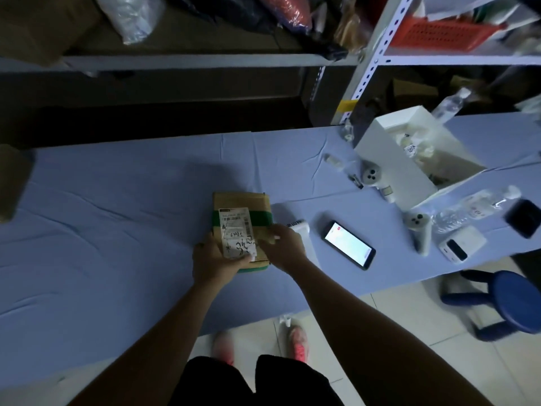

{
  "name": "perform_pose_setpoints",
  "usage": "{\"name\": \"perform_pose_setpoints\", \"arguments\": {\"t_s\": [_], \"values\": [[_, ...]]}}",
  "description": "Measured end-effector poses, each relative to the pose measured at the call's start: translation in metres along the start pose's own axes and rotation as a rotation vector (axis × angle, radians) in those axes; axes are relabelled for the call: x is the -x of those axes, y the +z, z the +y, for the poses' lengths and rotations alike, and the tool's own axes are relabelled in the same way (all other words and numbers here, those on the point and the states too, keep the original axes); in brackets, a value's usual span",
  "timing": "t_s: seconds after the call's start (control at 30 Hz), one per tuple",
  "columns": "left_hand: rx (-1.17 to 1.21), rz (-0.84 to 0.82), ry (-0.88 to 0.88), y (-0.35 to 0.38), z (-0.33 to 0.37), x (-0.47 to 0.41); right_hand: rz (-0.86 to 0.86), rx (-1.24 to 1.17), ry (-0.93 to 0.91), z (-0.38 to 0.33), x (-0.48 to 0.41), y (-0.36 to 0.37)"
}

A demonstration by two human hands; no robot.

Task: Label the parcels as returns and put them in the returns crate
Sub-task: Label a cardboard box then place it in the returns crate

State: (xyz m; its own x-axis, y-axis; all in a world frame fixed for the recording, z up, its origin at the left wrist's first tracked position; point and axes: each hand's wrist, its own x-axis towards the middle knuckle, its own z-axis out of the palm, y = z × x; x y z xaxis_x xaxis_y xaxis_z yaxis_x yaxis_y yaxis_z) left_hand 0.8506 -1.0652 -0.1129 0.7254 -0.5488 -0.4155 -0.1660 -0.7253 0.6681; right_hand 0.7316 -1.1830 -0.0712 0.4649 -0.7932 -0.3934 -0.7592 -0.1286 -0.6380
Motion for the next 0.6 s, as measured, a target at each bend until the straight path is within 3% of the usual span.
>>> {"name": "perform_pose_setpoints", "arguments": {"t_s": [0.1, 0.23, 0.37, 0.5, 0.6], "values": [[0.0, 0.072, -0.009, 0.009, 0.007, 0.004, 0.151, 0.034, -0.057, 0.009, -0.02, -0.024], [-0.06, 0.155, -0.023, 0.023, 0.023, 0.016, 0.077, 0.264, -0.067, 0.046, -0.047, -0.063], [-0.142, 0.253, -0.009, 0.039, 0.037, 0.025, -0.054, 0.597, 0.063, 0.094, -0.065, -0.086], [-0.233, 0.322, 0.0, 0.052, 0.045, 0.031, -0.171, 0.621, 0.151, 0.127, -0.084, -0.095], [-0.283, 0.338, -0.014, 0.058, 0.051, 0.032, -0.12, 0.65, 0.087, 0.14, -0.087, -0.097]]}}
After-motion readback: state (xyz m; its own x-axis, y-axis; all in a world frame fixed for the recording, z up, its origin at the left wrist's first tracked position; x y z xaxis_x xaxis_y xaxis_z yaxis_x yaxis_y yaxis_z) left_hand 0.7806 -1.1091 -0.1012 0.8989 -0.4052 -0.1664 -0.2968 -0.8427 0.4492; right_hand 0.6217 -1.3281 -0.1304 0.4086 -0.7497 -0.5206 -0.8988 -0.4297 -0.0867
